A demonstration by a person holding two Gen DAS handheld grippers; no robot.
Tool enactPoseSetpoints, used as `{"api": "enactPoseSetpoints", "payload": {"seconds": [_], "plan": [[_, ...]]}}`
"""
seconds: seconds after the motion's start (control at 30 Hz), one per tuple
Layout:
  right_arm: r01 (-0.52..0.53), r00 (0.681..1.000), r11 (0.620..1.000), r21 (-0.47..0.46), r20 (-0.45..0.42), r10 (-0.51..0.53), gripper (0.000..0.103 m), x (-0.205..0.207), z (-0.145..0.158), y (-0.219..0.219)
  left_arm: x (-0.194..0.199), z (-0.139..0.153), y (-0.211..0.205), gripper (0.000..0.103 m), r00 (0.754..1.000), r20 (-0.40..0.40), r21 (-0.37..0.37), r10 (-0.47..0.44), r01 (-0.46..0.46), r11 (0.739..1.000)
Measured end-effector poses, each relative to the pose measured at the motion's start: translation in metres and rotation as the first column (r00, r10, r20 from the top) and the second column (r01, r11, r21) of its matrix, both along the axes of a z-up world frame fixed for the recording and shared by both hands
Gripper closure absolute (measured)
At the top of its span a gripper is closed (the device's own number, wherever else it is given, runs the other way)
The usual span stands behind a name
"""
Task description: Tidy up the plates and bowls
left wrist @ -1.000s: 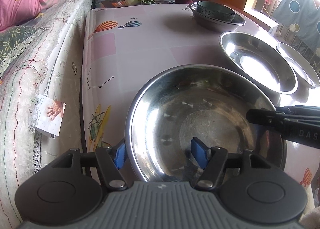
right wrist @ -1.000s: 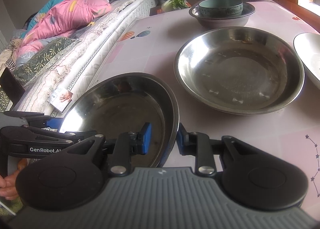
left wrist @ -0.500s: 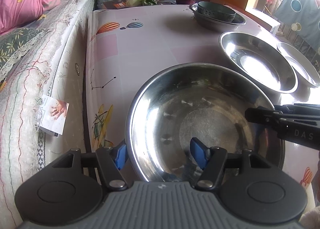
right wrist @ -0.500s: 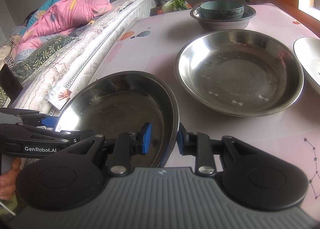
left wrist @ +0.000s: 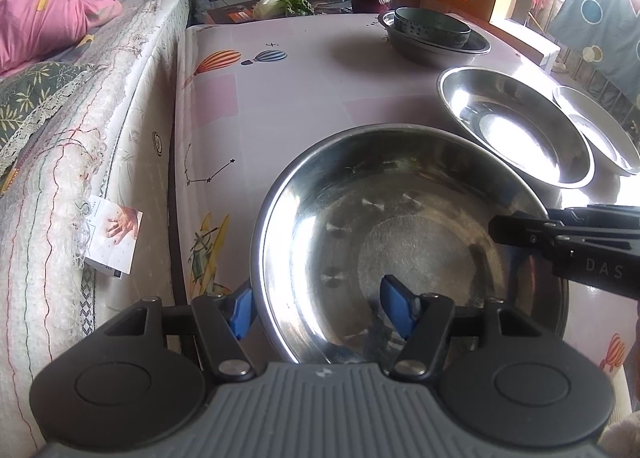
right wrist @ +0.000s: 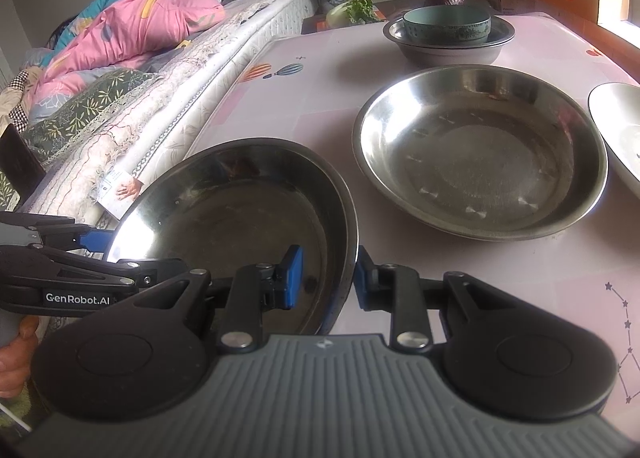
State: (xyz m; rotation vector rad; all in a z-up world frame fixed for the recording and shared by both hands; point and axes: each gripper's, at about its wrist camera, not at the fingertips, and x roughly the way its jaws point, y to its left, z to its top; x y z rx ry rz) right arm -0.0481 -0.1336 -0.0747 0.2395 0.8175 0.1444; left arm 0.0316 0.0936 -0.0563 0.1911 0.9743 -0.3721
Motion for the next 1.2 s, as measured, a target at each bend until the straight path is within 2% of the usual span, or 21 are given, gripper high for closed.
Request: {"api": "enactPoseSetpoints", "payload": {"seconds": [0.83,1.2], "plan": [[0.008,1.0,1.0,0.0,0.019,-0.008,0.077,-0.005,0.008,-0.003,-0.006,0.009,-0.003,0.038,1.0,0.028,0.009,-0.008,0.008,1.0],[0.011,0.996,1.0,-0.013,0.087,-0.01,0.077,-0.007,0.032,-0.004,-0.007,0.033,-0.002,0.038,0.997,0.074,-0.016,-0.022,0.023,1.0]]}}
